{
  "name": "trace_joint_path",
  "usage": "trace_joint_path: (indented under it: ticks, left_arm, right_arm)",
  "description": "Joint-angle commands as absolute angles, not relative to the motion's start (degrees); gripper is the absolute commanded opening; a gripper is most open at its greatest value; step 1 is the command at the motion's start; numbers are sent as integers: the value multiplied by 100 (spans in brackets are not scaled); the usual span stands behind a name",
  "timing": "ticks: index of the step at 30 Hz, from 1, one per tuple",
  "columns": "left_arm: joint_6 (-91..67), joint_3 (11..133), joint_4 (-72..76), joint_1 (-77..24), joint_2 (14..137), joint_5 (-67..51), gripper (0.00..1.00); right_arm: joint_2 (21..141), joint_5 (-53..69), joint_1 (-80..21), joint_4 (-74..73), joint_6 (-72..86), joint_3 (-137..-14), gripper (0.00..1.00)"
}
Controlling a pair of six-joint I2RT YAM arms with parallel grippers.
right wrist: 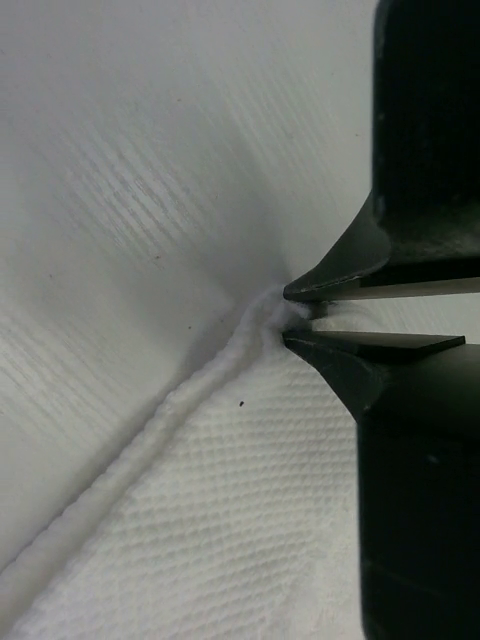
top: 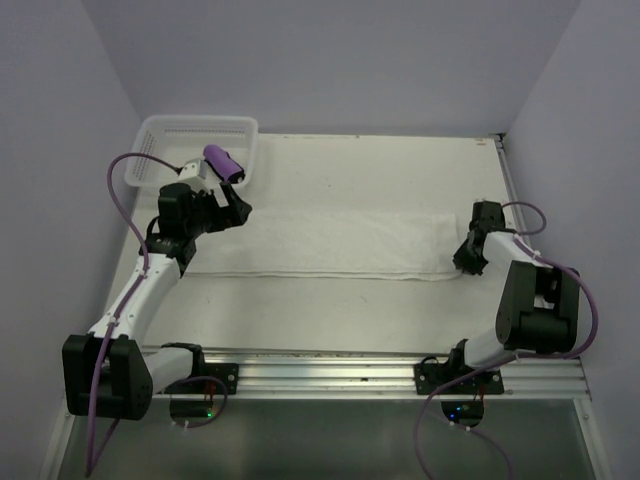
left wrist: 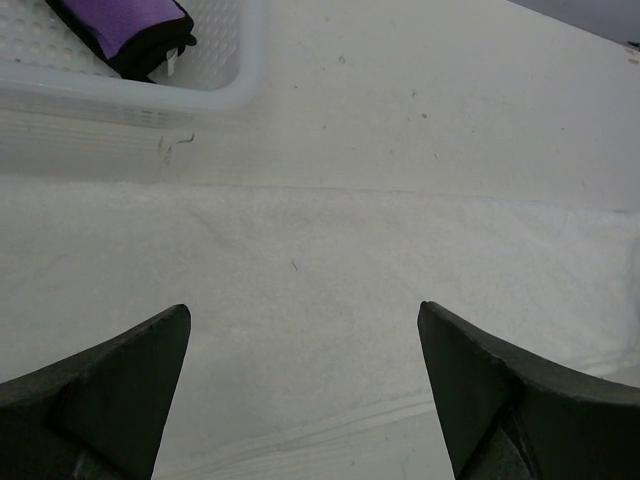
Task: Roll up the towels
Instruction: Fold the towel
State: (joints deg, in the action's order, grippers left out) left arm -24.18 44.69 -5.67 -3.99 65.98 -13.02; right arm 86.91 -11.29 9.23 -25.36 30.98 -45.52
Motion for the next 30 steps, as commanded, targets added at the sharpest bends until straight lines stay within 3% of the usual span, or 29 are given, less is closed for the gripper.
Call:
trace_joint_path:
  ticks: [1, 5, 16, 19, 25, 30]
  left_arm:
    - [-2206, 4623, -598, -466, 6460, -1125, 100]
    - [-2162, 4623, -624, -536, 6504, -1046, 100]
    - [-2153, 4605, -527, -685, 6644, -1397, 99]
    - [-2136, 4614, -615, -738, 6610, -1406, 100]
    - [-2127, 4561, -729, -738, 6460, -1345, 100]
    - [-2153, 4509, -843, -738, 6258, -829, 100]
  right_arm:
    - [8912, -1230, 1142, -2320, 3331, -4315, 14]
    - [8641, -1107, 1502, -2583, 3366, -4421, 0]
    - [7480, -1354, 3233, -3260, 3657, -4570, 0]
    - [7217, -1118, 3287, -3209, 3446, -4772, 0]
    - [7127, 587, 3199, -2391, 3147, -4526, 0]
    - [6935, 1046, 2743, -2092, 3164, -4482, 0]
